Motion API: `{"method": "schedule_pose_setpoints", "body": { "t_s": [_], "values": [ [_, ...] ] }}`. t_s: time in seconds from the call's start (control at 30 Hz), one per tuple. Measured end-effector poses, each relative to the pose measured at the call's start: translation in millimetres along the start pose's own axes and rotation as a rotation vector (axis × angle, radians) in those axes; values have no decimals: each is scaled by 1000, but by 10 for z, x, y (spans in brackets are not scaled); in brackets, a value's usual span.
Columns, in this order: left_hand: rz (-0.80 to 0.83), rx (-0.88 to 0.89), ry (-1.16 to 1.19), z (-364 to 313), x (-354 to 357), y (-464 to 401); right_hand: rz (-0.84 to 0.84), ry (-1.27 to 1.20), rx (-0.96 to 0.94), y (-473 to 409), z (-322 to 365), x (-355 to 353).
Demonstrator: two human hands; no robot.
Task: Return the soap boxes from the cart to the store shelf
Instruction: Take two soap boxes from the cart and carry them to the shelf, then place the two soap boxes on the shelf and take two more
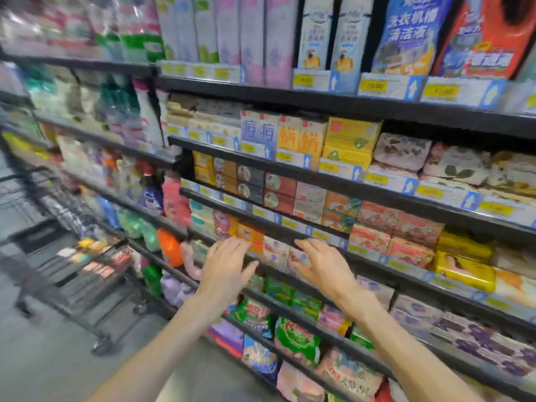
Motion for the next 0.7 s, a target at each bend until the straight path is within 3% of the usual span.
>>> {"method": "schedule_pose_setpoints", "body": {
  "t_s": [0.47,0.7],
  "values": [
    [68,-483,-339,2136,-1809,1971,137,-297,-664,-956,3174,772],
    [56,-595,-415,3286,-2541,2783,226,-391,-813,-1353,4949,1127]
  ]
}}
Point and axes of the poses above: each hand's wrist, its own y-axis away from the middle knuckle, its own x-axis out of the palm, z = x × y, the point moved 4 cm from there along -y, towards the middle knuckle, and after that the axes turned 3 degrees about -z, right-handed, at the moved point
